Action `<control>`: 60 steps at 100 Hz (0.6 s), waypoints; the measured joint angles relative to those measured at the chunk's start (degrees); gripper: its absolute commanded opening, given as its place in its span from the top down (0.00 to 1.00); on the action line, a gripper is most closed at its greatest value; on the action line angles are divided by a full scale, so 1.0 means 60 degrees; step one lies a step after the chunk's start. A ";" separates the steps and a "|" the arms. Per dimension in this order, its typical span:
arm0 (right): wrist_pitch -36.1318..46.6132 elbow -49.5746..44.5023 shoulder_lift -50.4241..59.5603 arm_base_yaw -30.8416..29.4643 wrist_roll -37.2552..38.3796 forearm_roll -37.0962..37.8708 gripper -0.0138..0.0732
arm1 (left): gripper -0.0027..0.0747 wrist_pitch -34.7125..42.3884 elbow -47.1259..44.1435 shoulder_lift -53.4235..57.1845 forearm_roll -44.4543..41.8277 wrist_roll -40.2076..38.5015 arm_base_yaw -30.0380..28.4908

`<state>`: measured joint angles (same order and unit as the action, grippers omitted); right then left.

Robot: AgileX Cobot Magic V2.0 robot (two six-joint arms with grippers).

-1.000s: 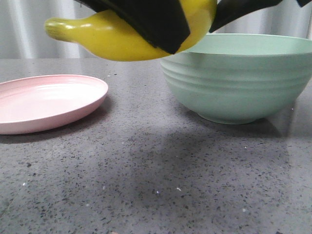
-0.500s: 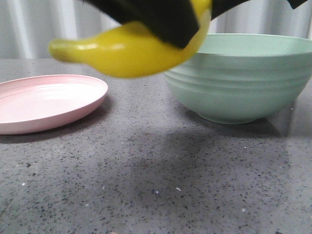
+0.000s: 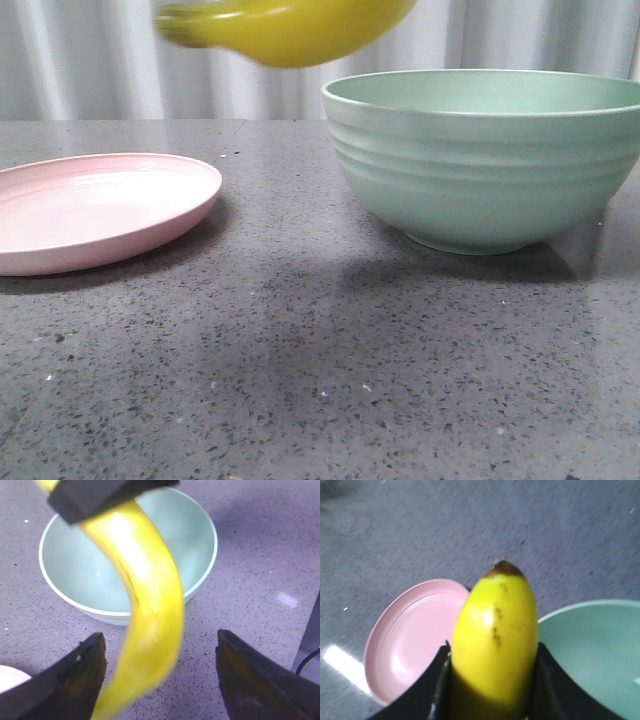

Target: Transfer banana from pink plate to green bowl

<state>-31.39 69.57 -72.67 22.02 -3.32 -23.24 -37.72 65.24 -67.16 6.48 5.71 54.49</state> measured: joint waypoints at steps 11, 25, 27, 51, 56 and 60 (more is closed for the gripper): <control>0.0405 0.0073 -0.0015 -0.0359 0.0000 0.1250 0.92 | 0.40 0.0000 0.0000 0.0165 0.0000 0.0000 -0.0008; 0.0435 0.0073 -0.0243 -0.0759 0.0000 0.2381 0.92 | 0.40 0.0000 0.0000 0.0209 0.0000 -0.0007 -0.0008; 0.0435 0.0073 -0.0304 -0.0817 0.0000 0.2508 0.92 | 0.40 0.0000 0.0000 0.0209 0.0000 -0.0007 -0.0008; 0.0244 0.0073 -0.1386 -0.0891 0.0000 0.3031 0.86 | 0.40 0.0000 0.0000 0.0209 0.0092 -0.0007 -0.0008; 0.0188 0.0073 -0.1611 -0.0891 0.0000 0.3031 0.80 | 0.40 0.0000 0.0000 0.0209 0.0092 -0.0024 -0.0008; 0.0187 0.0073 -0.1758 -0.0891 0.0000 0.3050 0.74 | 0.40 0.0000 0.0000 0.0209 0.0092 -0.0022 -0.0008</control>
<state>-30.27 70.01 -83.22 16.67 -3.32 -4.94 -37.72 65.24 -65.90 7.03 5.58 54.44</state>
